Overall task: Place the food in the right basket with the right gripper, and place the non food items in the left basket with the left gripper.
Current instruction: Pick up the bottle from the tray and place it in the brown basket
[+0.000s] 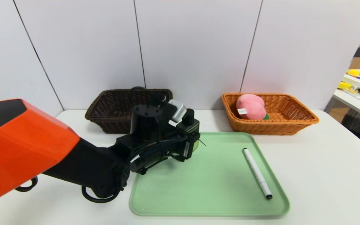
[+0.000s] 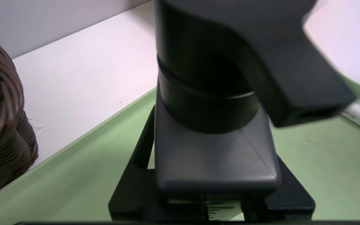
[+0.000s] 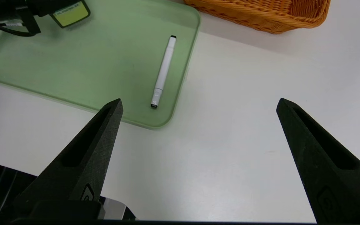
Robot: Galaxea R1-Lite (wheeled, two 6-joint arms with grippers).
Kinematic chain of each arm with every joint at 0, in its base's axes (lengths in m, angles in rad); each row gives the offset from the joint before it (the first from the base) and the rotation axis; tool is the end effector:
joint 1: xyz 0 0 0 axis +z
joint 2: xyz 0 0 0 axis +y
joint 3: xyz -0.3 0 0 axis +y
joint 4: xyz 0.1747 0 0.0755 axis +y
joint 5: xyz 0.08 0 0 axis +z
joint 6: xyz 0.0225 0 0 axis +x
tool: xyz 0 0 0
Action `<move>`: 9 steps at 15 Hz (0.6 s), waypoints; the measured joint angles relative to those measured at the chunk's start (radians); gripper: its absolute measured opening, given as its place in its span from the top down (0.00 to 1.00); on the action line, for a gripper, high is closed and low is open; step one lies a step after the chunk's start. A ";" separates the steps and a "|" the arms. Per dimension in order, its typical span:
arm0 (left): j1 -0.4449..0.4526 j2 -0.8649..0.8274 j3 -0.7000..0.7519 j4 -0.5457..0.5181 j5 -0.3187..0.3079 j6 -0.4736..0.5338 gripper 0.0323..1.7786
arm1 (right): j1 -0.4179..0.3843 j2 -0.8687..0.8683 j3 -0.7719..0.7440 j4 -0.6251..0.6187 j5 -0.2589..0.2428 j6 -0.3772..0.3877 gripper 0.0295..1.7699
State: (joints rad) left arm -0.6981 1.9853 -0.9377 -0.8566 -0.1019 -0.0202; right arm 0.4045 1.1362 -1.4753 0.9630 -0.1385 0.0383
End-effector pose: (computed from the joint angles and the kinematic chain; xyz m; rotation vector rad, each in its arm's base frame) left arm 0.2851 -0.2422 0.1416 0.0386 0.1956 -0.7955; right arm 0.0898 0.0351 0.3417 -0.1309 0.6073 0.2456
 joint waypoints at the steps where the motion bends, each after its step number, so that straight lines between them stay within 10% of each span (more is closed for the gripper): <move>1: -0.005 -0.037 -0.019 0.057 0.000 0.001 0.66 | 0.000 -0.002 0.008 0.000 0.000 0.000 0.04; 9: 0.028 -0.271 -0.305 0.457 0.035 0.013 0.66 | 0.000 0.003 0.057 -0.005 0.004 0.000 0.04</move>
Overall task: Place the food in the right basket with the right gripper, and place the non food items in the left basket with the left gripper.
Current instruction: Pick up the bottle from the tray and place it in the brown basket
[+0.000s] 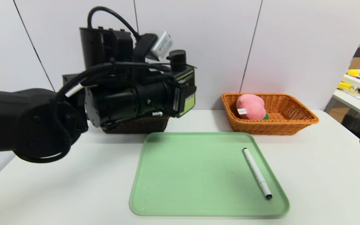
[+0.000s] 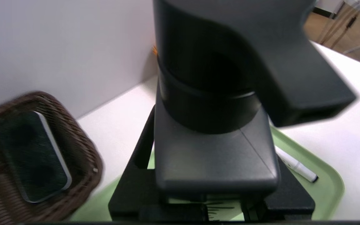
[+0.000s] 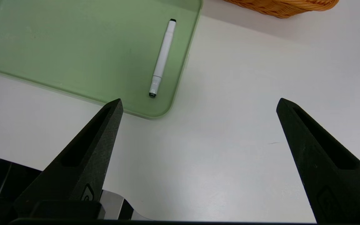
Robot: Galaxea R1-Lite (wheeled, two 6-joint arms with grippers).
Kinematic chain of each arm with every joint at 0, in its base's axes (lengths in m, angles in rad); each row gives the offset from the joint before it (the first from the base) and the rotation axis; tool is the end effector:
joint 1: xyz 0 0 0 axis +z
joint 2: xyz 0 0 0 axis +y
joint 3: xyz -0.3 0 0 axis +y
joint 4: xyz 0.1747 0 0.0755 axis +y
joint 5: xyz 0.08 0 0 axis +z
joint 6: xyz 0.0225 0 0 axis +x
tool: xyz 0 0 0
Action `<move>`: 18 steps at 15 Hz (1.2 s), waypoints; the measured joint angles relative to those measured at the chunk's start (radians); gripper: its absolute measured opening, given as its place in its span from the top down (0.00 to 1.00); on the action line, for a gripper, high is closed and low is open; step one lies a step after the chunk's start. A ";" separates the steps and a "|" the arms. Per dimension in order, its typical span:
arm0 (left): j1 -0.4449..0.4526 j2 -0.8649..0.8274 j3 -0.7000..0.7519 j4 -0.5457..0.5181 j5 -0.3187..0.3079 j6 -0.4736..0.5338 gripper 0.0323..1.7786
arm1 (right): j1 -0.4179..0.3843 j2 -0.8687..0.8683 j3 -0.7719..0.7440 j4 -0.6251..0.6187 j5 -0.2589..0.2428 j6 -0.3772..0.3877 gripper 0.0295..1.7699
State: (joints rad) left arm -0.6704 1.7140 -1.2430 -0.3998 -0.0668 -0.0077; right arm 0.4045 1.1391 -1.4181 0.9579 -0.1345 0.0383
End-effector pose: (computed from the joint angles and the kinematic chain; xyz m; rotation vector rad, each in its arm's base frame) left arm 0.2615 -0.2093 0.2776 0.0143 0.0724 -0.7366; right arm 0.0943 0.0371 0.3289 -0.1446 0.6608 0.2468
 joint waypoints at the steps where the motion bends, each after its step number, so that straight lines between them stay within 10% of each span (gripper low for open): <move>1: 0.041 -0.003 -0.024 0.017 0.005 0.006 0.66 | 0.000 0.001 0.001 -0.001 0.000 0.000 0.04; 9: 0.413 0.129 -0.098 -0.007 -0.021 0.059 0.66 | 0.003 0.009 0.002 -0.014 0.000 -0.001 0.04; 18: 0.522 0.357 -0.138 -0.127 -0.025 0.060 0.66 | 0.008 0.010 0.013 -0.014 0.000 0.000 0.04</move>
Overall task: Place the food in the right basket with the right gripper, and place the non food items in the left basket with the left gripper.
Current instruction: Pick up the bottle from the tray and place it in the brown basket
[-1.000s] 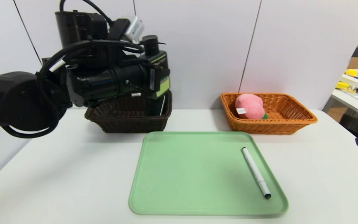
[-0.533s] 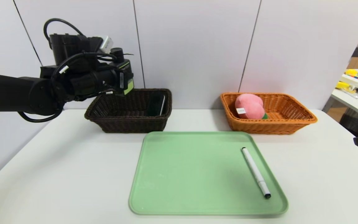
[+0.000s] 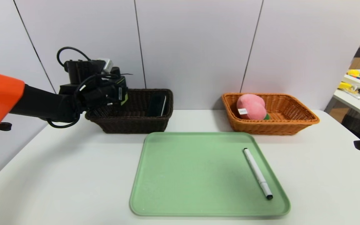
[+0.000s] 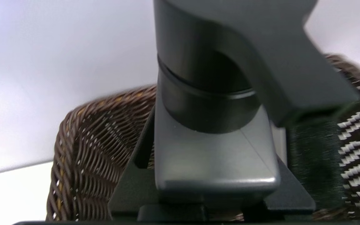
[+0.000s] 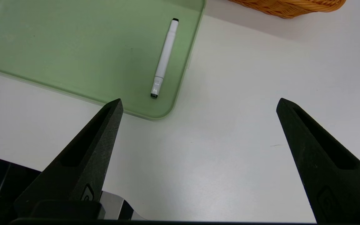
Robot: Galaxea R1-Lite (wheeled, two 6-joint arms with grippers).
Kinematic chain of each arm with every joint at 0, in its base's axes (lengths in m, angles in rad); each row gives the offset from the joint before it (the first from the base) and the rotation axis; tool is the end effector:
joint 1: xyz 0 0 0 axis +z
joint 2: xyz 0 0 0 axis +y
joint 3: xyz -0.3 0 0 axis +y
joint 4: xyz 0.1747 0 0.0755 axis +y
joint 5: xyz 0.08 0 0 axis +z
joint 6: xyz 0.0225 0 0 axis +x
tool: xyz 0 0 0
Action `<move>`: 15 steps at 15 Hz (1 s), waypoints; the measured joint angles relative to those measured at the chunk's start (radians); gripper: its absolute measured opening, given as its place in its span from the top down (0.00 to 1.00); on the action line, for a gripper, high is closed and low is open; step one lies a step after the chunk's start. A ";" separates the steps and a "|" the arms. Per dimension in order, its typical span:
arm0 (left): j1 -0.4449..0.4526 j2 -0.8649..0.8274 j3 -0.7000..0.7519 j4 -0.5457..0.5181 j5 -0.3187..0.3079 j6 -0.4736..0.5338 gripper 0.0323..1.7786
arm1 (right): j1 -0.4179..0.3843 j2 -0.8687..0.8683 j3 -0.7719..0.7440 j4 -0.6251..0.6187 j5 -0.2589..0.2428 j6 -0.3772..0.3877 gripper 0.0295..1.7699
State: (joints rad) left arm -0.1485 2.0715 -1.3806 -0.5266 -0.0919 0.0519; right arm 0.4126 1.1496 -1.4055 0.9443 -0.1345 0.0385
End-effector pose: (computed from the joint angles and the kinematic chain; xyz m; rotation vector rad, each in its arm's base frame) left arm 0.4228 -0.0653 0.1933 0.0562 0.1584 -0.2441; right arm 0.0985 0.0398 0.3261 -0.1497 0.6695 0.2540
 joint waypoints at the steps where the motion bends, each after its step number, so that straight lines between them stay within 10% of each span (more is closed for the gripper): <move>1: 0.000 0.008 0.000 0.002 0.000 -0.001 0.66 | 0.000 0.001 0.001 0.000 0.000 0.000 0.04; 9: -0.001 0.070 -0.006 -0.001 0.003 -0.006 0.66 | 0.000 0.007 -0.003 -0.001 -0.001 0.000 0.04; 15: -0.001 0.084 0.000 0.000 0.005 -0.010 0.34 | 0.000 0.017 -0.008 -0.003 -0.001 -0.002 0.04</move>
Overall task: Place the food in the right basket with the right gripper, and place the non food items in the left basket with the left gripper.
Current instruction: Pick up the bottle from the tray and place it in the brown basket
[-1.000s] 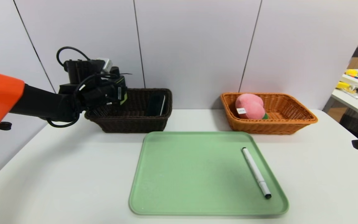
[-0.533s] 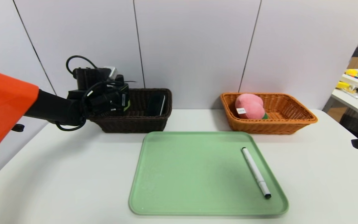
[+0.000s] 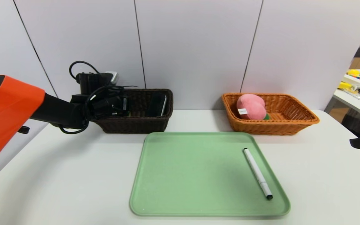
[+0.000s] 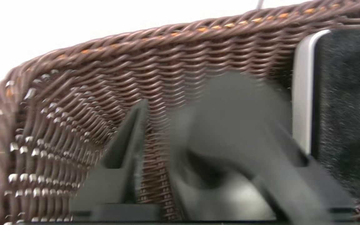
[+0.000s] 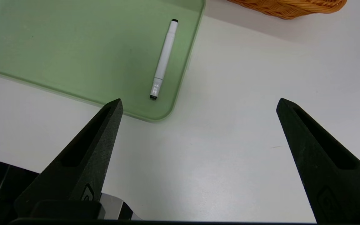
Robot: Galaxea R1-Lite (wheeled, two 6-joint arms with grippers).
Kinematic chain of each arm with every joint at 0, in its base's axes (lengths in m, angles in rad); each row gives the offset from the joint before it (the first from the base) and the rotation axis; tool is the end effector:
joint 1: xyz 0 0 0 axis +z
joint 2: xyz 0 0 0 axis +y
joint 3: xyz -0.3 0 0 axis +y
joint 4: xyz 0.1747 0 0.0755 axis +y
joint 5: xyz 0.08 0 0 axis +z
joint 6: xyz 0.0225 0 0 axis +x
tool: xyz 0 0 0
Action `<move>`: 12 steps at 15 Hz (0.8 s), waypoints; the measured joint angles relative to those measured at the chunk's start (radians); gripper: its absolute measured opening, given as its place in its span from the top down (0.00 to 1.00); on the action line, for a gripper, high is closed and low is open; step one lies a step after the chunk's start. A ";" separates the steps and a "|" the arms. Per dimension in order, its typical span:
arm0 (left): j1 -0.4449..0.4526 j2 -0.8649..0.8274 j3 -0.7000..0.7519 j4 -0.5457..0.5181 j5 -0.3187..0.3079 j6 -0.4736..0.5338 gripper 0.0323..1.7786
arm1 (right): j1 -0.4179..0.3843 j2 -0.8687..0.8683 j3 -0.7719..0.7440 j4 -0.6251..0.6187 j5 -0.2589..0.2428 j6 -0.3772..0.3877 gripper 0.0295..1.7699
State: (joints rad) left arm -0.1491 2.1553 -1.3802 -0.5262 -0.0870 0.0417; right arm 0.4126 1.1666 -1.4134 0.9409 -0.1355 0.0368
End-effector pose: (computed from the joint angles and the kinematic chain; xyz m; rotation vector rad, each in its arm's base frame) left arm 0.4372 -0.0677 0.1566 0.0490 0.2444 -0.2400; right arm 0.1035 0.0420 0.3263 -0.1532 0.6747 0.2533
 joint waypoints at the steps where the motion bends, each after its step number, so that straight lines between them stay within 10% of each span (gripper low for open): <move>1: -0.001 -0.001 -0.002 0.000 0.001 0.001 0.30 | 0.000 0.001 0.000 0.000 0.000 0.000 0.04; 12: -0.081 -0.354 -0.039 0.210 0.056 0.030 0.11 | 0.001 0.003 0.000 0.001 0.000 0.002 0.04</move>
State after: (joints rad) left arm -0.2304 1.8015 -1.4187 -0.3160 -0.0311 0.0721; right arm 0.4140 1.1694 -1.4134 0.9419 -0.1351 0.0389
